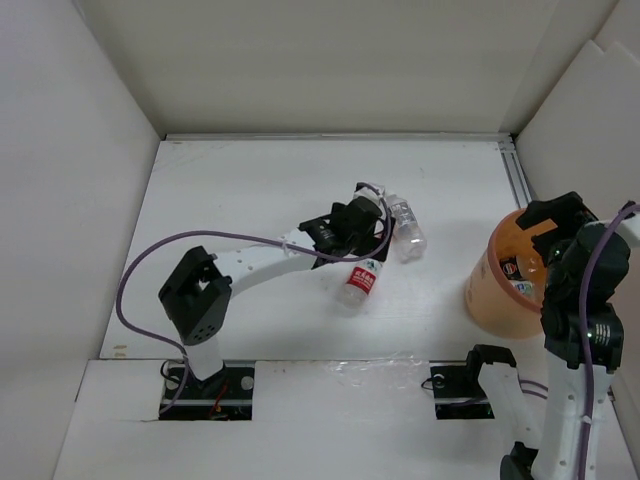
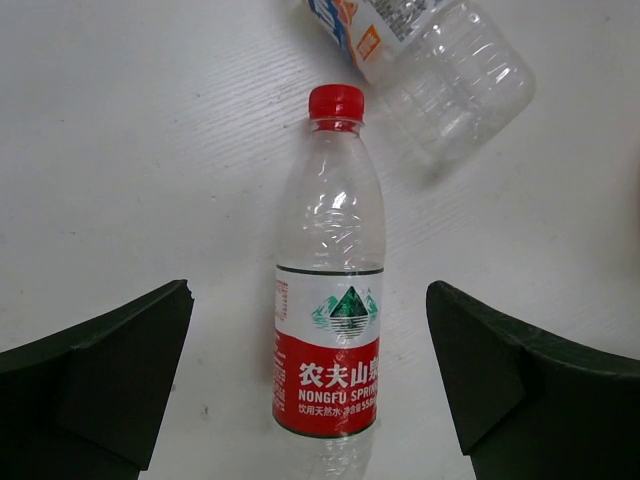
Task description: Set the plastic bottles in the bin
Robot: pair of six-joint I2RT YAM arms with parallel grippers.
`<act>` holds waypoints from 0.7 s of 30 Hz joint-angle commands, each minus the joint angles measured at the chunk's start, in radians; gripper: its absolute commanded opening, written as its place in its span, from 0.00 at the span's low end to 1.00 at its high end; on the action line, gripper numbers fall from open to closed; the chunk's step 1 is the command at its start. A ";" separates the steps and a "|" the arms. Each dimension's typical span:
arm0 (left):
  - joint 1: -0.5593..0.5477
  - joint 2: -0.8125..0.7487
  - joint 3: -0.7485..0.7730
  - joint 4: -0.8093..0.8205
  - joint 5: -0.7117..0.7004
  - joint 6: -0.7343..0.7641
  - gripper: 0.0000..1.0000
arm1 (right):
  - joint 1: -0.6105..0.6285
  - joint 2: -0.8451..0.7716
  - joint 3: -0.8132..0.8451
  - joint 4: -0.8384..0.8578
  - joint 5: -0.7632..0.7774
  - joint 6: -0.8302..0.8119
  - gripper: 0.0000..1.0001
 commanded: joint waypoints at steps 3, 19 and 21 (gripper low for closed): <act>-0.004 0.068 0.047 0.010 0.019 -0.003 1.00 | -0.004 0.004 0.014 0.083 -0.192 -0.096 1.00; -0.004 0.266 0.059 -0.217 -0.312 -0.279 0.15 | -0.004 -0.010 -0.040 0.159 -0.507 -0.149 1.00; 0.011 0.181 0.027 -0.245 -0.352 -0.327 0.00 | -0.004 0.014 -0.092 0.221 -0.621 -0.149 1.00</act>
